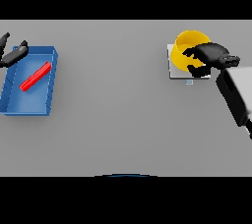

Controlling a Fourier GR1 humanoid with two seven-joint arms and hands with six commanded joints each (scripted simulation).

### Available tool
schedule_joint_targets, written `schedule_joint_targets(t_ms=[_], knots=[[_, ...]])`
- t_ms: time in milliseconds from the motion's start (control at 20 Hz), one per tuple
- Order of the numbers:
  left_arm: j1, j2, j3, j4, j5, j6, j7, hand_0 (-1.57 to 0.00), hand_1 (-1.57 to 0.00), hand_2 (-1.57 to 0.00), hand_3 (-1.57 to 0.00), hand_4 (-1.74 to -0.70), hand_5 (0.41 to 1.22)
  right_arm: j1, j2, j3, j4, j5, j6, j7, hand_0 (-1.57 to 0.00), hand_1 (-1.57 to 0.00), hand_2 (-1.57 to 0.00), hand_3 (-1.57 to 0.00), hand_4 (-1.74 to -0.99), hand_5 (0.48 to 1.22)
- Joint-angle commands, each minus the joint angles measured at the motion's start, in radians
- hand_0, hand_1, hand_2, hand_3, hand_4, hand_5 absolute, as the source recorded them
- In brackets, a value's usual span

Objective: Pick up the red beaker and tilt it to pour out 1 green nut into yellow bowl. Pick up the yellow bowl and place it on the metallic measuring scale.

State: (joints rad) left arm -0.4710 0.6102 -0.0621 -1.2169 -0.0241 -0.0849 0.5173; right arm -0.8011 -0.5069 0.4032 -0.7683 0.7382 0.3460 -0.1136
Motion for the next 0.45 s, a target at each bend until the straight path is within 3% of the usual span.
schedule_joint_targets(t_ms=[0, 150, 400], knots=[[0.001, -0.003, -0.004, 0.003, -0.003, 0.0, 0.001, 0.0, 0.0, 0.0, 0.0, -0.83, 0.754, -0.002, -0.002, 0.005, 0.003, 0.007, 0.0, -0.003, -0.39, -0.38, -0.3, -0.26, -1.476, 0.847], [0.0, 0.002, -0.004, -0.005, -0.007, 0.004, 0.008, 0.0, 0.0, 0.0, 0.0, -0.83, 0.752, -0.005, -0.01, 0.018, 0.012, 0.02, 0.002, -0.016, -0.2, -0.19, -0.15, -0.13, -1.435, 0.817], [-0.005, 0.004, -0.003, -0.002, -0.005, -0.002, 0.003, 0.0, 0.0, 0.0, 0.0, -0.83, 0.76, 0.002, -0.016, 0.024, -0.01, 0.016, 0.041, 0.01, -0.06, -0.06, -0.05, -0.04, -1.39, 0.779]])
